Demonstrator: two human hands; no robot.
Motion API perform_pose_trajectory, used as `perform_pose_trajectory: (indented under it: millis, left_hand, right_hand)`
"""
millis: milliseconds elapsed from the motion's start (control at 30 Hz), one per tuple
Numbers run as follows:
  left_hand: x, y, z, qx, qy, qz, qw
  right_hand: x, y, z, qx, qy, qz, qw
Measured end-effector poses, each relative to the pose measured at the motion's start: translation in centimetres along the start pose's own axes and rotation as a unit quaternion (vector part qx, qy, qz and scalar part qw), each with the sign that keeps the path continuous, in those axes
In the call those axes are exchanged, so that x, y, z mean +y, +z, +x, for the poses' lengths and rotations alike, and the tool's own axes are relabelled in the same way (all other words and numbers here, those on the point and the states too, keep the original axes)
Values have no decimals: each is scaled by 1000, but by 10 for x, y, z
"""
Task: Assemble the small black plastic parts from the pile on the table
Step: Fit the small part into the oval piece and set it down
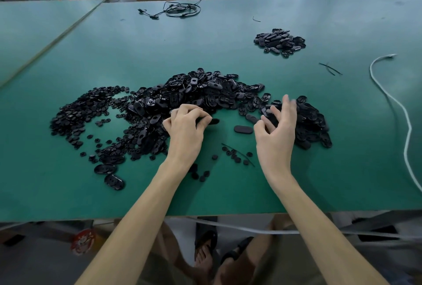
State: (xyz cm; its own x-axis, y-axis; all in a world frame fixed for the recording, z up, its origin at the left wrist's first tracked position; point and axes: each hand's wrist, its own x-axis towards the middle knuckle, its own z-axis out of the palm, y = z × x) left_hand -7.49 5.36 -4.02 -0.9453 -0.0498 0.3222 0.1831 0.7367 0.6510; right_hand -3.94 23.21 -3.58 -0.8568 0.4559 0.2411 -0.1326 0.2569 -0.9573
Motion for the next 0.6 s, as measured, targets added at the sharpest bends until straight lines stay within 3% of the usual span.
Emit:
perform_pose_trajectory:
  millis: [100, 233, 300, 600]
  left_hand:
    - [2, -2, 0, 22, -3, -47, 999]
    - [3, -5, 0, 38, -19, -157, 987]
    - [2, -5, 0, 40, -25, -168, 985]
    - [3, -4, 0, 24, 1, -205, 978]
  right_hand:
    - [-3, 0, -4, -50, -71, -54, 995]
    - [-5, 6, -12, -271, -149, -128, 942]
    - [-4, 9, -14, -326, -166, -157, 917]
    - [-1, 9, -13, -355, -151, -177, 905]
